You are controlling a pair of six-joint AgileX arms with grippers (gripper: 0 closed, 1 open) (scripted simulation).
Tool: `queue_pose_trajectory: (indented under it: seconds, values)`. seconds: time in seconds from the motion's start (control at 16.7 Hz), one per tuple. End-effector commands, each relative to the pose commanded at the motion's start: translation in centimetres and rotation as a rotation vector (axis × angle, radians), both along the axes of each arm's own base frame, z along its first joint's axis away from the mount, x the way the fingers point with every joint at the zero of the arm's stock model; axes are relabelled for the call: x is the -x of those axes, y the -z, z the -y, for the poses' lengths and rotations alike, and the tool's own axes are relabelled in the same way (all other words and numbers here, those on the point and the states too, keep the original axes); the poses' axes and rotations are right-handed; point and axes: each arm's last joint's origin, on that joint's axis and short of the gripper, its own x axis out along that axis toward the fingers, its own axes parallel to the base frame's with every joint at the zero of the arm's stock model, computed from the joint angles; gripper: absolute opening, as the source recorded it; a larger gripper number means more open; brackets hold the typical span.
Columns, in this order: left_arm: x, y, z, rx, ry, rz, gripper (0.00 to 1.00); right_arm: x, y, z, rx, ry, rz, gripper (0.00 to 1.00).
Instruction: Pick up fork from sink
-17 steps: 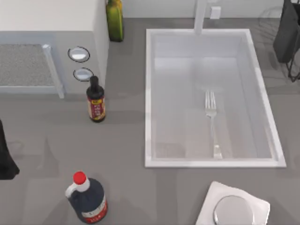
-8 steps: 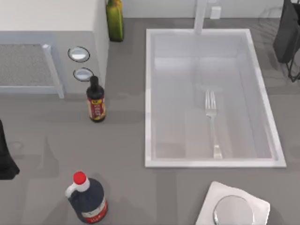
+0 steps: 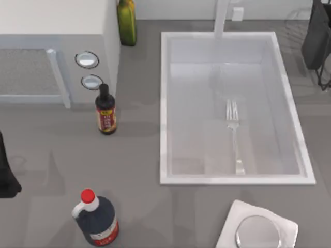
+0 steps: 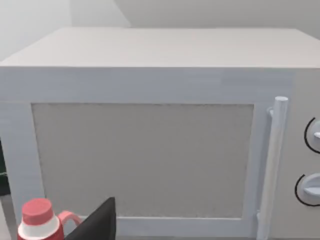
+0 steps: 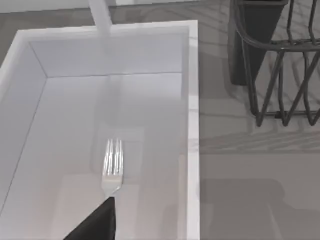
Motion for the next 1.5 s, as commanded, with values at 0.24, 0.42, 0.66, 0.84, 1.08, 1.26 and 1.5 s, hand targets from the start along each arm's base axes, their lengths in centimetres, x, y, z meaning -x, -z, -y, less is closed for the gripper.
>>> queue_pose_trajectory:
  seconds: [0.24, 0.42, 0.66, 0.84, 1.08, 1.26, 1.5]
  values:
    - [0.0, 0.0, 0.0, 0.0, 0.0, 0.0, 1.0, -6.9, -2.3, -2.5, -0.011, -0.022, -0.26, 1.0]
    - [0.0, 0.0, 0.0, 0.0, 0.0, 0.0, 1.0, -12.8, -1.9, -5.1, -0.002, -0.03, -0.458, 1.0]
    - [0.0, 0.0, 0.0, 0.0, 0.0, 0.0, 1.0, -19.6, 1.6, -9.2, 0.031, -0.029, -0.704, 1.0]
    - [0.0, 0.0, 0.0, 0.0, 0.0, 0.0, 1.0, -23.1, 5.4, -12.0, 0.066, -0.022, -0.857, 1.0]
    - [0.0, 0.0, 0.0, 0.0, 0.0, 0.0, 1.0, -25.6, 10.0, -14.6, 0.108, -0.01, -0.999, 1.0]
    - [0.0, 0.0, 0.0, 0.0, 0.0, 0.0, 1.0, -26.2, 11.7, -15.5, 0.124, -0.004, -1.047, 1.0]
    - [0.0, 0.0, 0.0, 0.0, 0.0, 0.0, 1.0, -26.3, 11.8, -15.5, 0.125, -0.004, -1.05, 1.0]
